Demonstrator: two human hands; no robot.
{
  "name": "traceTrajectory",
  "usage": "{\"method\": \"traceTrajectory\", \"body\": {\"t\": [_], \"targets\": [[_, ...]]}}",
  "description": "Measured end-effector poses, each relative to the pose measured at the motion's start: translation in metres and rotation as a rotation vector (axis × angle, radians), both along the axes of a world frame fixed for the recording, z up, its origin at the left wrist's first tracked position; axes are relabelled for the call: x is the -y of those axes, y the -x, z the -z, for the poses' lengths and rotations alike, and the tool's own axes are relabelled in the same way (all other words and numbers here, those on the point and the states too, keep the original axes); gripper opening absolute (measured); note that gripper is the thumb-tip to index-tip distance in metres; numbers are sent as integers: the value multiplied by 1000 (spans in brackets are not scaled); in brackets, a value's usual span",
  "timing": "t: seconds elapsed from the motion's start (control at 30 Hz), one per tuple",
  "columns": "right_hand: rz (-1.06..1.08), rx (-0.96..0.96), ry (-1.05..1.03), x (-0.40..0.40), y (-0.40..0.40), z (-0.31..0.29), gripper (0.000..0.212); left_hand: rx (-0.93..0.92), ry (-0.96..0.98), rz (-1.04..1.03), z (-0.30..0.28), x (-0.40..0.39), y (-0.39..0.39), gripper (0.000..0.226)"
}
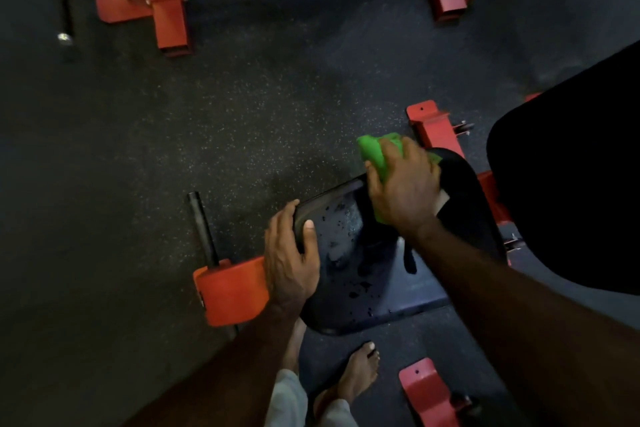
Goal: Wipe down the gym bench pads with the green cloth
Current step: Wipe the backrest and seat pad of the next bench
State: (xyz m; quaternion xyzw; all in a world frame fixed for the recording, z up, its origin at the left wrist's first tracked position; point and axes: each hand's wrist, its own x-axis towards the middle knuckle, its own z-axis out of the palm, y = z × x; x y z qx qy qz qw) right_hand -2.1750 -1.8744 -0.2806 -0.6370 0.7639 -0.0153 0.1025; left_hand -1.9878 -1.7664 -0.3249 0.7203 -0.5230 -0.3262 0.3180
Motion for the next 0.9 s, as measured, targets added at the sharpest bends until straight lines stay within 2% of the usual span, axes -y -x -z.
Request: {"method": "traceTrajectory", "body": {"t": [0.03,0.07,0.17,0.2,0.23,0.33,0.4,0.43,0.53,0.57,0.6,0.63,0.7,0.73,0.77,0.83,0.9], "targets": [[-3,-1,13,-7,-19,0,51,-1,0,1,1,1,0,47],[-99,0,18,-19,-34,0,51,0,-4,3,0,0,-1,47],[-569,73,-12,-28,-25,-5,52,7,-9,2,-1,0,-1,48],[-617,59,-27,-17,-10,-4,53,5,-11,-1,-2,0,-1,49],[-564,21,-35,-4,3,-4,54,5,-6,1,-2,1,0,49],[-108,-1,10,12,4,-2,50,15,17,0,-2,1,0,49],[-39,28,52,-9,-30,-2,47,14,19,5,0,1,-2,50],[-138,51,67,-25,-42,-4,48,15,15,10,-1,1,-1,51],[-632,107,20,-46,-30,-1,51,27,2,8,1,1,-2,53],[-686,71,12,-37,-15,2,52,25,-4,9,1,1,-2,53],[-646,29,6,-24,-1,4,53,22,-7,11,0,2,-1,52],[-518,-1,20,-10,7,6,53,22,-9,11,0,2,-2,52],[-150,14,68,0,8,4,50,17,-8,11,0,1,-1,51],[-32,24,90,-5,-6,2,48,15,-8,11,0,0,-2,50],[2,35,111,-13,-21,2,46,13,-8,14,0,1,-1,50],[-200,82,111,-38,-39,2,47,8,-7,17,0,2,-1,50],[-580,135,61,-43,-23,1,50,16,-6,19,1,1,-3,51]]}}
